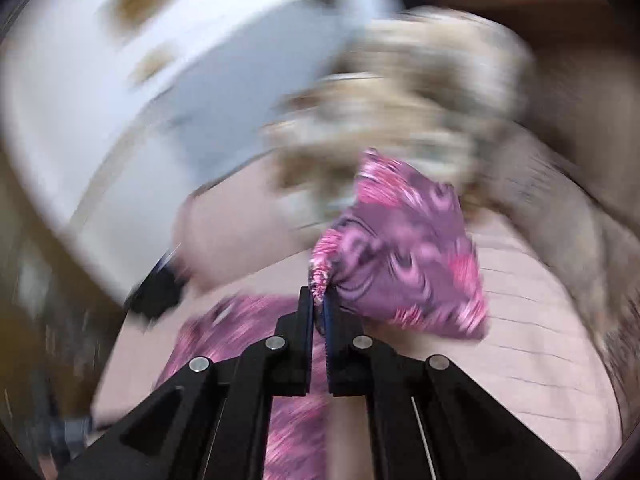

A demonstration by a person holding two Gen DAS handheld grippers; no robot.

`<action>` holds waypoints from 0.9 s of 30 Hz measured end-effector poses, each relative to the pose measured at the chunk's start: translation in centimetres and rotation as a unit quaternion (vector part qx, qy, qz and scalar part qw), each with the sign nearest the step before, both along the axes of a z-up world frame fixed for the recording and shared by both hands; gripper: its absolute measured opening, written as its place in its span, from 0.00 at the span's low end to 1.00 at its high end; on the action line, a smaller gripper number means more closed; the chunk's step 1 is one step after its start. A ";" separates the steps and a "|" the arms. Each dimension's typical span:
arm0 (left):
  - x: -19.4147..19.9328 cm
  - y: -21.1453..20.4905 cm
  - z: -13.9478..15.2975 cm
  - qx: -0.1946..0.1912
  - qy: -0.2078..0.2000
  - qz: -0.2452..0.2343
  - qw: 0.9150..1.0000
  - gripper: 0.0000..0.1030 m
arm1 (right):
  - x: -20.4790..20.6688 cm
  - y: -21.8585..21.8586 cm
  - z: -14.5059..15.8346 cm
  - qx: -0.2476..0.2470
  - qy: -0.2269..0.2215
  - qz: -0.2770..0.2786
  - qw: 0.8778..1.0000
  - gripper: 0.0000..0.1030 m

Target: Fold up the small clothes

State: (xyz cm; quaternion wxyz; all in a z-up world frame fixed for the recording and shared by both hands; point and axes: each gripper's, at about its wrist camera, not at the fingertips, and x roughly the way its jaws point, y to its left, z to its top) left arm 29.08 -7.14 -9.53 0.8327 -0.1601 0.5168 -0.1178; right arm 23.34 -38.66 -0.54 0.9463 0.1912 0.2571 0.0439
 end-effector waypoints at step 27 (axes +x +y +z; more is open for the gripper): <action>0.2 -12.0 -6.5 0.023 0.038 -0.161 0.986 0.74 | 0.2 -3.0 -12.5 0.238 0.166 -0.023 0.957 0.62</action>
